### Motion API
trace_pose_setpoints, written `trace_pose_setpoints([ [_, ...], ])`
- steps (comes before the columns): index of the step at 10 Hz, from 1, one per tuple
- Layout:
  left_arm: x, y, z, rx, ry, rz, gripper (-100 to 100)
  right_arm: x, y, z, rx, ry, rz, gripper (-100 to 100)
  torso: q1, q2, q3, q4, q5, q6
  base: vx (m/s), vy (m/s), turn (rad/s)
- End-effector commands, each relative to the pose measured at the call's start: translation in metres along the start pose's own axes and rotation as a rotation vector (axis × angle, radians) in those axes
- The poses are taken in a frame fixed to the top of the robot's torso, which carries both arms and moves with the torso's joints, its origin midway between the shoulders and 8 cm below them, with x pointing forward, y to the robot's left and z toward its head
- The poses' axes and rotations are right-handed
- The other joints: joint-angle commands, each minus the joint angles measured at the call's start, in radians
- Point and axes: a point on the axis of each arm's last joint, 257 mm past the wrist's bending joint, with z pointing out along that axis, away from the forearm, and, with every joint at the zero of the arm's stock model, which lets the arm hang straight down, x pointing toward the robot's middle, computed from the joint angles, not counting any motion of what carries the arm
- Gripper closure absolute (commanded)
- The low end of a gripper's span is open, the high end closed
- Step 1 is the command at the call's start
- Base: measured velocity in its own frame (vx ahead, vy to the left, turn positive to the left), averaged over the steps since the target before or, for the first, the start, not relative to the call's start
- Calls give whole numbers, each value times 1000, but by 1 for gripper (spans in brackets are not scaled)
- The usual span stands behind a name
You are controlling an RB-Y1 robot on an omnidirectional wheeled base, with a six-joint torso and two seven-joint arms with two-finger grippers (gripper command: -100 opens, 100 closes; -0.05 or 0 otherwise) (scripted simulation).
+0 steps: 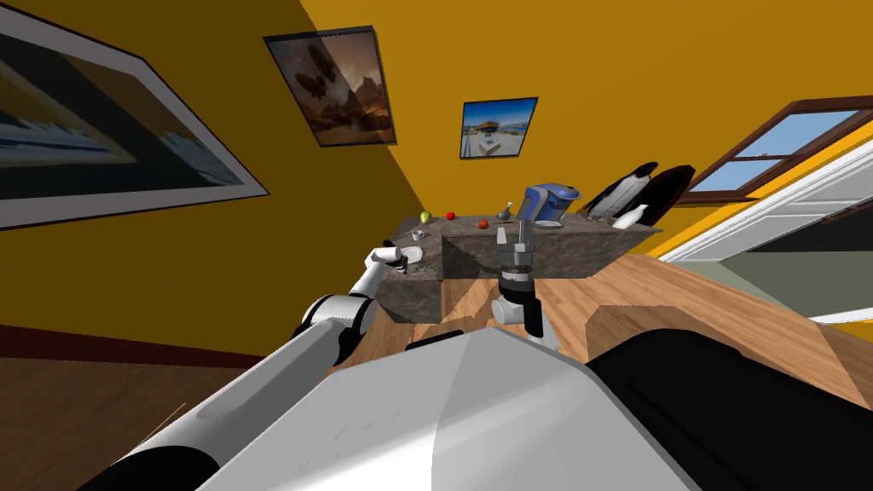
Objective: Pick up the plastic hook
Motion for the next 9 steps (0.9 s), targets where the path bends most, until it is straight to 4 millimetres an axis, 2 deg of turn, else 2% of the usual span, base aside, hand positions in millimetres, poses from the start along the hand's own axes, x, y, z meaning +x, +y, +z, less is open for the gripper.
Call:
trace_pose_setpoints([
  [1,5,3,-6,-53,0,4,-100,0,0,0,0,0,0,0,0,0,0,0,0,0,42,-54,-29],
  [2,2,16,-2,-92,-4,-2,-100,0,0,0,0,0,0,0,-1,0,0,0,0,0,38,-45,-17],
  [3,7,15,-9,-124,-3,3,-100,0,0,0,0,0,0,0,0,0,0,0,0,0,37,-46,-27],
  [4,4,25,-6,-153,-7,-3,-100,0,0,0,0,0,0,0,-1,0,0,0,0,0,35,-46,-22],
  [9,7,49,-22,-307,-15,-7,-100,0,0,0,0,0,0,0,-1,0,0,0,0,0,37,-61,-25],
])
